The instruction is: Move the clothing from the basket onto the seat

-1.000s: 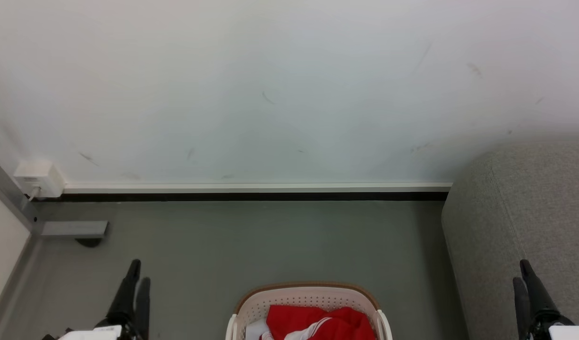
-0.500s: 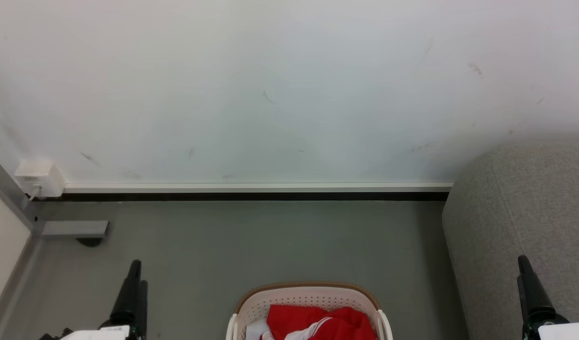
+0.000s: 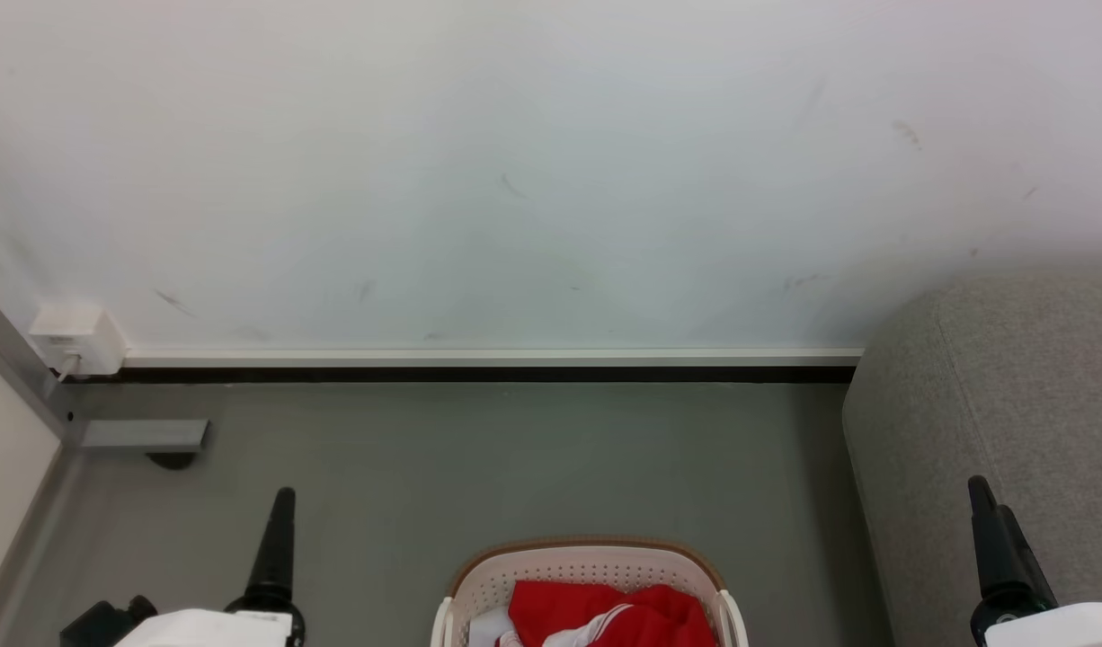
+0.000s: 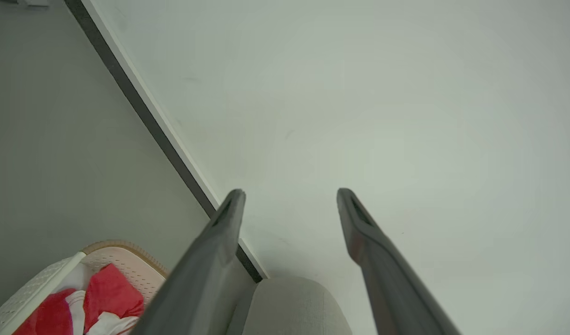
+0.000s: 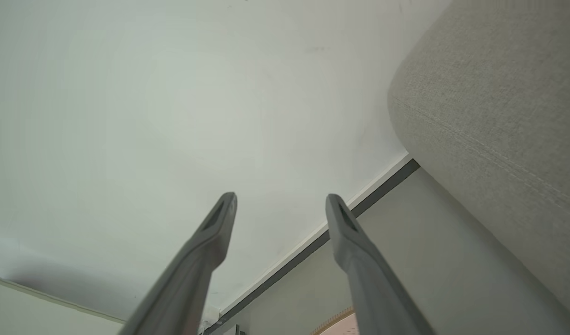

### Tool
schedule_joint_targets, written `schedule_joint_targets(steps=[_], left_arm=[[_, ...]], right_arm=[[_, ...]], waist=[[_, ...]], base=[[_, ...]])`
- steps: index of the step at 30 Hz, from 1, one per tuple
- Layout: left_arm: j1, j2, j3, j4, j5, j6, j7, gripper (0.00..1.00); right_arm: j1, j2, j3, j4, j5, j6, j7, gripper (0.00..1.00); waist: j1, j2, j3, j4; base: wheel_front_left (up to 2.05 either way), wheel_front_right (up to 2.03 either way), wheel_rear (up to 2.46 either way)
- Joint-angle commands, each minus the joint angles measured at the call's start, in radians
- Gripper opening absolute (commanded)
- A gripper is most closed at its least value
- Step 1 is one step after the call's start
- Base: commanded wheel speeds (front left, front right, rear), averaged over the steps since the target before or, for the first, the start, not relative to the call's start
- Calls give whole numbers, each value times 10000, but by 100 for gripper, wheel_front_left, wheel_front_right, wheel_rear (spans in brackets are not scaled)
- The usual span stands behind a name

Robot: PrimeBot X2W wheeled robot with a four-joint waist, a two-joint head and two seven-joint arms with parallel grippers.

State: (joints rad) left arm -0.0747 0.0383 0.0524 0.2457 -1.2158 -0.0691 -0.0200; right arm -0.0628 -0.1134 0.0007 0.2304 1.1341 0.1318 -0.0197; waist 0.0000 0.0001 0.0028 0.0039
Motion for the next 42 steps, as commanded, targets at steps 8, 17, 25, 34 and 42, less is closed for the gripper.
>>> schedule_joint_targets(steps=[8,17,25,34,42], left_arm=[[-37,90,-337,-242,1962,228,-391,100],[-8,100,-534,-192,3366,357,-652,100],[-14,110,-661,-209,4571,484,-913,100],[23,118,-742,-215,5743,587,-1157,100],[64,123,-853,-224,6595,673,-1371,100]], right_arm=[[-41,-248,289,-76,-2155,-6,-391,100],[5,-317,585,34,-3293,-8,-657,100],[50,-392,890,116,-4193,-9,-907,100],[80,-480,1126,200,-5214,-11,-1170,100],[85,-555,1349,212,-5979,-12,-1380,100]], waist=[[0,-1,-9,3],[0,-1,-23,-3],[0,-1,-33,-1],[0,-1,-50,18],[0,-1,-53,32]], base=[[0,0,0],[0,0,0],[0,0,0],[0,0,0],[0,0,0]])
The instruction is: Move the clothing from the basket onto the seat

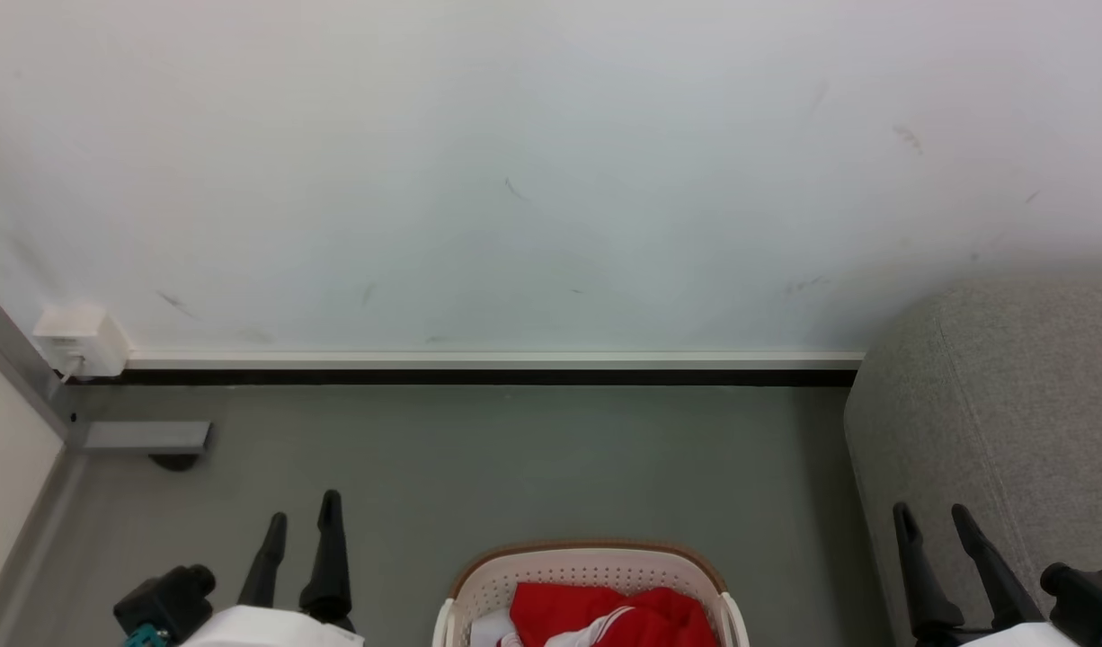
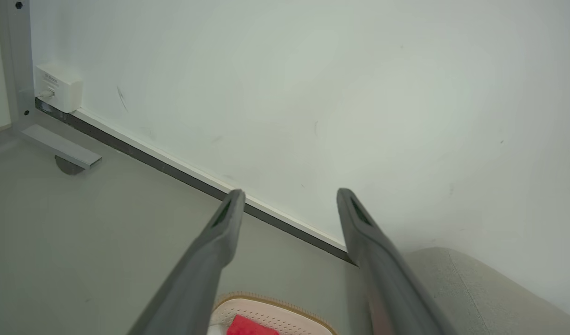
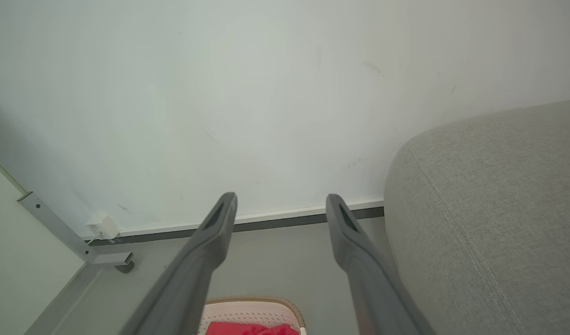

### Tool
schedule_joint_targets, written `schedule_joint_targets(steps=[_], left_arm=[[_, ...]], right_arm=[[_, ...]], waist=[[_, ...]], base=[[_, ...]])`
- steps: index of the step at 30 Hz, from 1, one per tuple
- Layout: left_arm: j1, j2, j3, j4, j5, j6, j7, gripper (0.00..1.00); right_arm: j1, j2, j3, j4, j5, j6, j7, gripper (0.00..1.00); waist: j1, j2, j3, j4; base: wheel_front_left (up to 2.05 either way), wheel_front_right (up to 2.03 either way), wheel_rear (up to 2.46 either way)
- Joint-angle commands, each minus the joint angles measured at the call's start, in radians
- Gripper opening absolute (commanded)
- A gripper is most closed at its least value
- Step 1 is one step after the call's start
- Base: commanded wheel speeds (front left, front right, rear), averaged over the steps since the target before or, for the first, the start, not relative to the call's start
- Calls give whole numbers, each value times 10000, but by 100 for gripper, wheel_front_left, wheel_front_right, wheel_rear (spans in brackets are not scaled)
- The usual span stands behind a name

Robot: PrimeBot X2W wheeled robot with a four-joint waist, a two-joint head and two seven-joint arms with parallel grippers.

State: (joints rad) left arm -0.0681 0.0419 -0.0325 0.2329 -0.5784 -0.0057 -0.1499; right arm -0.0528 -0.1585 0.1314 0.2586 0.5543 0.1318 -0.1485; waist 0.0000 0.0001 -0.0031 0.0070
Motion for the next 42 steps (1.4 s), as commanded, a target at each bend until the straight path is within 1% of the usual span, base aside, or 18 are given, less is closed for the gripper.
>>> schedule_joint_targets(steps=[1,10,18,25,29,34,42], left_arm=[[-12,88,-18,-96,347,42,-106,100],[-34,94,-93,-75,1450,70,-335,100],[11,100,-121,-41,2415,-12,-492,100],[51,105,-88,90,3162,-107,-665,100],[78,108,-80,262,3507,-184,-745,100],[86,111,-105,455,3926,-242,-856,100],[71,116,-128,681,4481,-254,-991,100]], right_arm=[[-20,-114,54,-71,-277,-12,-115,100],[25,-119,35,36,-1068,-14,-335,100],[107,-48,30,117,-1709,-15,-506,100],[187,90,-209,234,-2034,-16,-668,100],[244,106,-320,309,-2325,-17,-755,100],[270,213,-493,362,-2419,-17,-844,100],[291,177,-476,569,-2799,-19,-1008,100]], waist=[[0,-1,10,2],[0,-1,10,2],[0,-1,-40,-17],[0,-1,-44,-27],[0,-1,-55,-23],[0,-1,-64,-18],[0,-1,-83,-9]], base=[[0,0,0],[0,0,0],[0,0,0],[0,0,0],[0,0,0],[0,0,0],[0,0,0]])
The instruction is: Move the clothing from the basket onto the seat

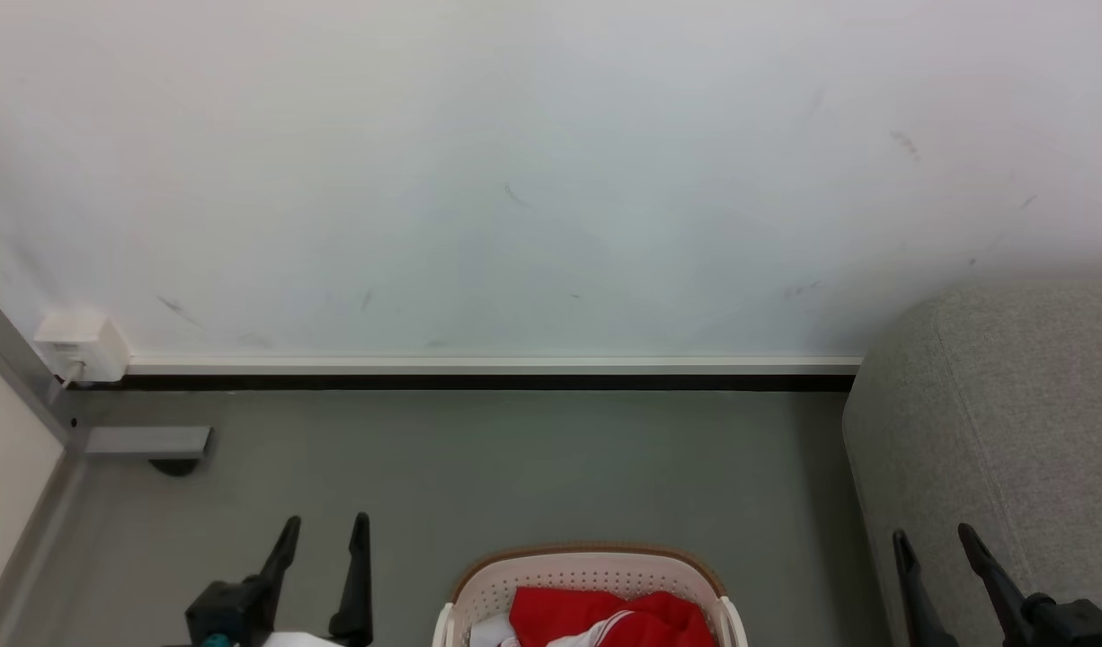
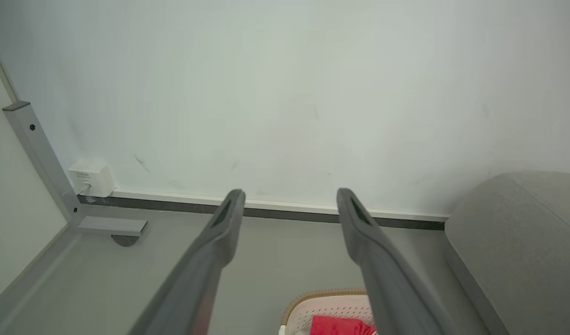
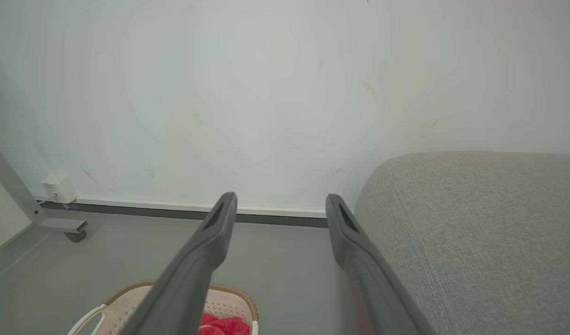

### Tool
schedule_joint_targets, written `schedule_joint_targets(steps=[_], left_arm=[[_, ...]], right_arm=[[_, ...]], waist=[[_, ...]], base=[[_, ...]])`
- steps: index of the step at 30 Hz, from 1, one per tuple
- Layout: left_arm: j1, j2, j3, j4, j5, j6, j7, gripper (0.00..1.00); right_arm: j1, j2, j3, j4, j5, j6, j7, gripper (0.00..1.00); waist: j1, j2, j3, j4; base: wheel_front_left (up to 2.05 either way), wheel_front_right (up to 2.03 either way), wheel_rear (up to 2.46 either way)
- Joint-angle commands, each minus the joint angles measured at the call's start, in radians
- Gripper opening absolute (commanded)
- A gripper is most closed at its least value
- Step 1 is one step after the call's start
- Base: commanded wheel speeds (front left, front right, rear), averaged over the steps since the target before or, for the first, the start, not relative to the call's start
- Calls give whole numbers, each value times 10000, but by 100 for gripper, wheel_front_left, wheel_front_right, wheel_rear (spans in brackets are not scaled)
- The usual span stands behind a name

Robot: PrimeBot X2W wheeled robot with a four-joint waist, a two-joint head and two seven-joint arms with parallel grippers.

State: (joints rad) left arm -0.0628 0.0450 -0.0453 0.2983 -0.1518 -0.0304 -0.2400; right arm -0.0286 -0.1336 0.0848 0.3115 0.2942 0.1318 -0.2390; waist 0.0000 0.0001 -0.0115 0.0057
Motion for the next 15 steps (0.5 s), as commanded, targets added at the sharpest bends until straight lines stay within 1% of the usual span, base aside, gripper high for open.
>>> schedule_joint_targets(steps=[1,10,12,15], left_arm=[[15,85,2,44,292,-4,-112,100],[69,88,-47,186,808,33,-243,100],[88,90,-56,216,915,23,-260,100],[114,88,-35,244,740,-23,-250,100]], right_arm=[[44,-78,1,60,-271,-19,-122,100],[100,-101,86,200,-763,-20,-254,100],[126,-24,36,244,-703,-21,-287,100],[129,15,16,295,-508,-21,-269,100]], waist=[[0,-1,5,6],[0,-1,-15,18],[0,-1,-24,20],[0,-1,-42,20]], base=[[0,0,0],[0,0,0],[0,0,0],[0,0,0]])
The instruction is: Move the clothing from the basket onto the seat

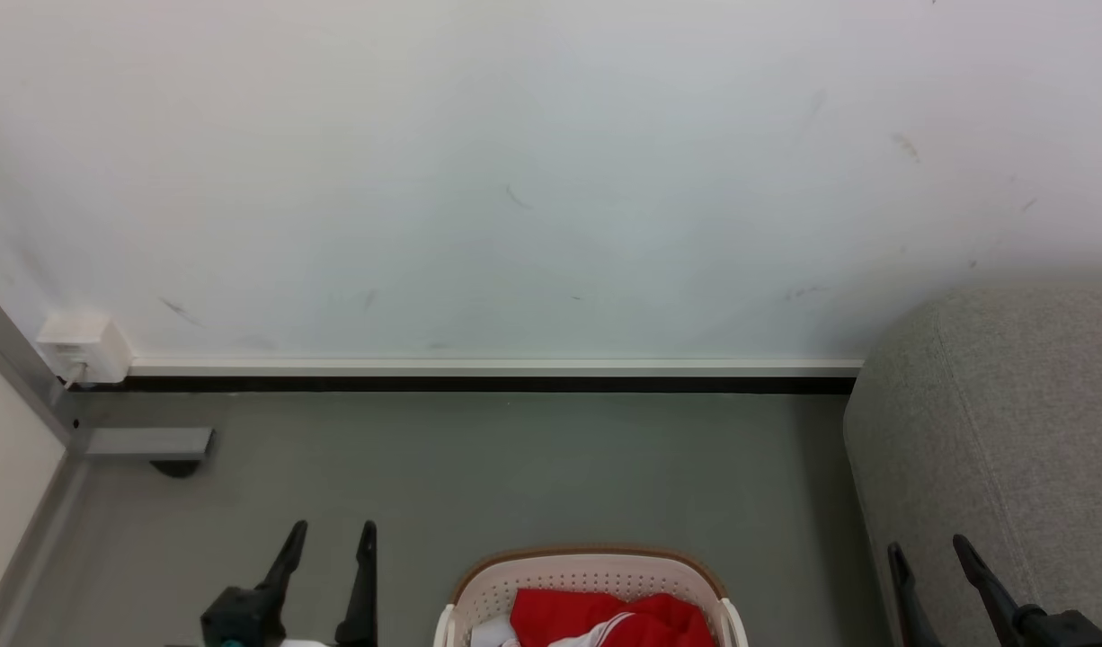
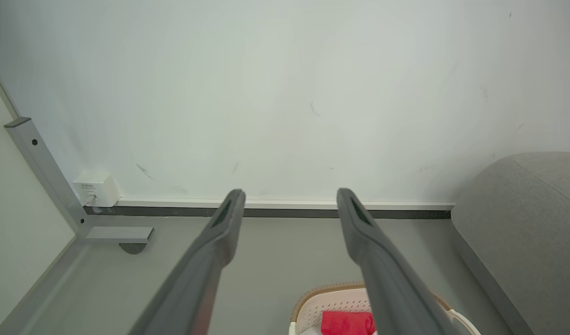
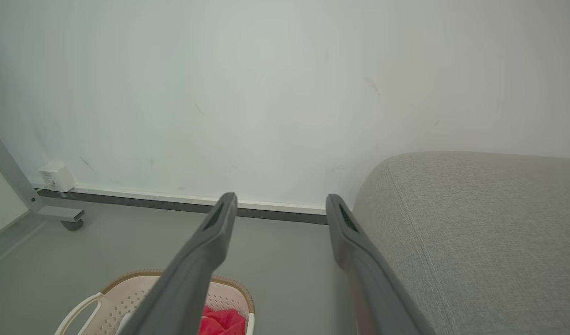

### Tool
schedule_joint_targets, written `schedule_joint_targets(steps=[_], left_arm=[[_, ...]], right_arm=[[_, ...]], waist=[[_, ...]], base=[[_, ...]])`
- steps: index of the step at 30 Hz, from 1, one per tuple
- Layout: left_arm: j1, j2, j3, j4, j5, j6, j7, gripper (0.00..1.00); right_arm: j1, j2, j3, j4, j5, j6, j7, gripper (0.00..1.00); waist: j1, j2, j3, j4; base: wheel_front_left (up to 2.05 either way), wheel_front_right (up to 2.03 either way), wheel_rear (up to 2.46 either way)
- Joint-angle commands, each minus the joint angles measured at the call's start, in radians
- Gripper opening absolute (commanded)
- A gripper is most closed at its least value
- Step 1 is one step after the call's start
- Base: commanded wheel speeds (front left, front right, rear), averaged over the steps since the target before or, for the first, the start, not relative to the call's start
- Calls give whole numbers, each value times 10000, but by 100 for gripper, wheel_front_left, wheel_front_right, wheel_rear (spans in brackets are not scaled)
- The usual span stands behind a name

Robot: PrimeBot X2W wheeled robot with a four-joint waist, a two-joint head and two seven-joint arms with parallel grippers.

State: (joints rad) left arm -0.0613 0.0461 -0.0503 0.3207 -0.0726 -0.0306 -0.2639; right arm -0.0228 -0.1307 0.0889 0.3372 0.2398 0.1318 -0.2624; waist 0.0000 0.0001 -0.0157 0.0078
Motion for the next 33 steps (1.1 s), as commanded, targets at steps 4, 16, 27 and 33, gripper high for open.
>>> schedule_joint_targets(steps=[4,16,27,33], left_arm=[[93,75,28,38,-207,-40,-11,100],[76,74,22,79,-353,-4,-11,100],[-3,72,23,58,-388,-18,-9,100],[-284,71,-124,76,-253,-133,-9,100]], right_arm=[[59,-13,-56,82,183,-21,-35,100],[9,-22,-124,112,261,-21,-35,100],[-157,-63,-10,-20,279,-21,-35,100],[-443,-86,67,-290,285,-21,-35,100]], waist=[[0,-1,17,-1],[0,-1,61,2],[0,-1,215,-131],[0,-1,659,-408]], base=[[0,0,0],[0,0,0],[0,0,0],[0,0,0]])
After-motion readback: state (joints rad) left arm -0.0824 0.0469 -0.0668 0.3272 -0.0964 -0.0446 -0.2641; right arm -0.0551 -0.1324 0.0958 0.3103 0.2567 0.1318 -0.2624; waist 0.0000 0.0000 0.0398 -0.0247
